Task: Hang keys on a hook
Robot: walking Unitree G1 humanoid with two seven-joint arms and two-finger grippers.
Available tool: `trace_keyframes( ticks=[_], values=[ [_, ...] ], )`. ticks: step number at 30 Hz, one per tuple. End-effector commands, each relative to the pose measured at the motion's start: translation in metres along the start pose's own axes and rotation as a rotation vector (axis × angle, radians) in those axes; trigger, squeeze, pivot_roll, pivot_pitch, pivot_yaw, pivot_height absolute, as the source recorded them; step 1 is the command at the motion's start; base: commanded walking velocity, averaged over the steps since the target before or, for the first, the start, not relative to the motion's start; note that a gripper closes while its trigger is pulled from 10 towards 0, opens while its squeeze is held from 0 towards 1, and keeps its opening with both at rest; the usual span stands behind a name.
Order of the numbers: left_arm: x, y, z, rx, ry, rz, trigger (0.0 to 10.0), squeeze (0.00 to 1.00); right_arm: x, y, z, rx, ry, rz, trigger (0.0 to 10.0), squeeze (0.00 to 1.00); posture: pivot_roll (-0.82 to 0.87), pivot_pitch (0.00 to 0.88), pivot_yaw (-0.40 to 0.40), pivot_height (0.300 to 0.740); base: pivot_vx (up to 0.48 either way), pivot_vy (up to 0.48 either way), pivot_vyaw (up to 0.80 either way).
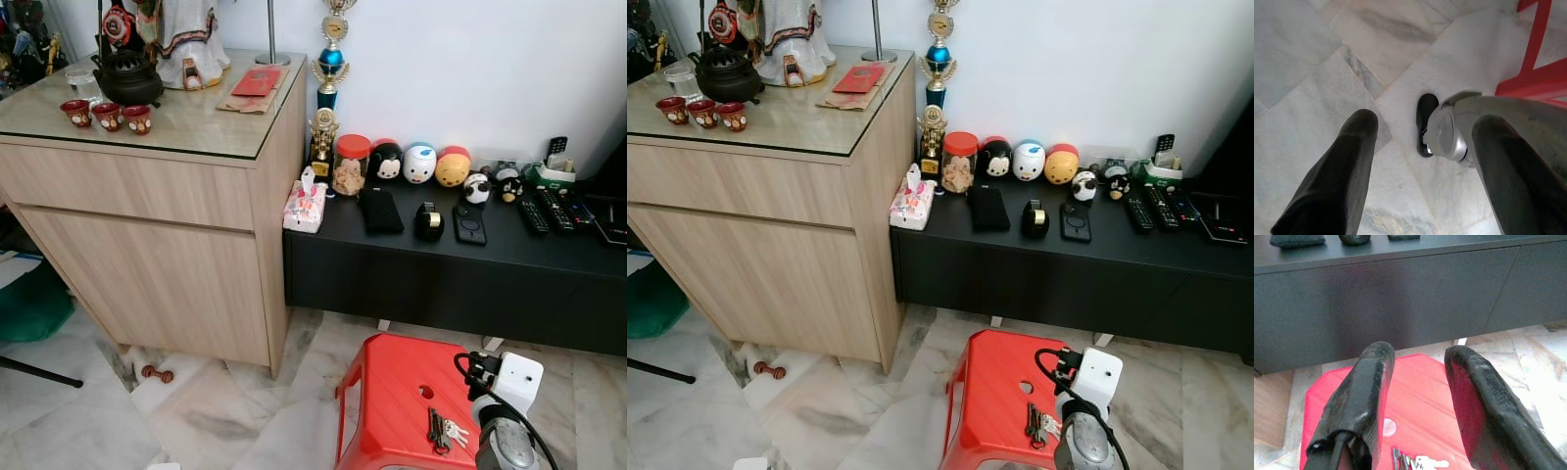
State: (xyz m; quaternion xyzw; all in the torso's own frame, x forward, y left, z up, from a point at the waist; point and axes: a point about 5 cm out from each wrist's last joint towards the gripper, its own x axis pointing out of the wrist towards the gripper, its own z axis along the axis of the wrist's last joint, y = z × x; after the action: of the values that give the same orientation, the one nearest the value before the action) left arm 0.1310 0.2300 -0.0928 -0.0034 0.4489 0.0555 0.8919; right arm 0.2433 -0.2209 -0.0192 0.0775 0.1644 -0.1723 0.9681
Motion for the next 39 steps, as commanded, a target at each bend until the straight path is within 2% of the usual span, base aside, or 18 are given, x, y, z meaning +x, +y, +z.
trace_keyframes(
  ticks=[1, 15, 19, 25, 29, 30, 31, 32, 34, 39],
  values=[
    [-0.001, 0.002, -0.005, 0.001, 0.022, 0.001, 10.0, 0.00, 0.001, 0.000, -0.002, -0.003, 0.023, -0.004, 10.0, 0.00, 0.14, 0.000, -0.055, 0.661, 0.000, 0.000, 0.00],
    [-0.001, 0.001, -0.005, -0.014, 0.022, 0.018, 10.0, 0.00, 0.001, 0.006, 0.001, -0.012, 0.004, 0.039, 10.0, 0.00, 0.14, 0.000, -0.059, 0.652, 0.000, 0.000, 0.00],
    [-0.001, 0.002, -0.003, 0.009, 0.009, 0.032, 10.0, 0.00, 0.001, 0.007, 0.001, -0.006, 0.003, 0.042, 10.0, 0.00, 0.14, 0.000, -0.058, 0.652, 0.000, 0.000, 0.00],
    [-0.003, 0.007, 0.007, 0.019, -0.128, 0.129, 10.0, 0.00, 0.002, 0.006, 0.001, -0.005, 0.003, 0.049, 10.0, 0.00, 0.15, 0.000, -0.066, 0.652, 0.000, 0.000, 0.00],
    [-0.004, 0.005, 0.013, 0.035, -0.181, 0.109, 10.0, 0.00, 0.002, 0.007, 0.001, -0.006, 0.007, 0.054, 10.0, 0.00, 0.15, 0.000, -0.064, 0.652, 0.000, 0.000, 0.00],
    [0.000, 0.006, 0.034, 0.089, -0.250, 0.112, 10.0, 0.00, 0.002, 0.008, 0.001, -0.004, 0.007, 0.055, 10.0, 0.00, 0.15, 0.000, -0.062, 0.652, 0.000, 0.000, 0.00],
    [0.008, 0.007, 0.101, 0.132, -0.428, 0.103, 10.0, 0.00, 0.002, 0.008, 0.001, 0.000, 0.006, 0.056, 10.0, 0.00, 0.14, 0.000, -0.060, 0.652, 0.000, 0.000, 0.00],
    [0.008, 0.005, 0.122, 0.152, -0.489, 0.098, 10.0, 0.00, 0.002, 0.009, 0.001, 0.002, 0.005, 0.057, 10.0, 0.00, 0.15, 0.000, -0.060, 0.652, 0.000, 0.000, 0.00],
    [0.006, 0.002, 0.139, 0.197, -0.552, 0.099, 10.0, 0.00, 0.002, 0.009, 0.001, 0.004, 0.005, 0.058, 10.0, 0.00, 0.15, 0.000, -0.060, 0.652, 0.000, 0.000, 0.00],
    [0.003, 0.005, 0.140, 0.170, -0.598, 0.139, 10.0, 0.00, 0.001, 0.007, -0.001, 0.004, 0.009, 0.058, 10.0, 0.00, 0.16, 0.004, -0.069, 0.652, 0.000, 0.000, 0.00]
  ],
)
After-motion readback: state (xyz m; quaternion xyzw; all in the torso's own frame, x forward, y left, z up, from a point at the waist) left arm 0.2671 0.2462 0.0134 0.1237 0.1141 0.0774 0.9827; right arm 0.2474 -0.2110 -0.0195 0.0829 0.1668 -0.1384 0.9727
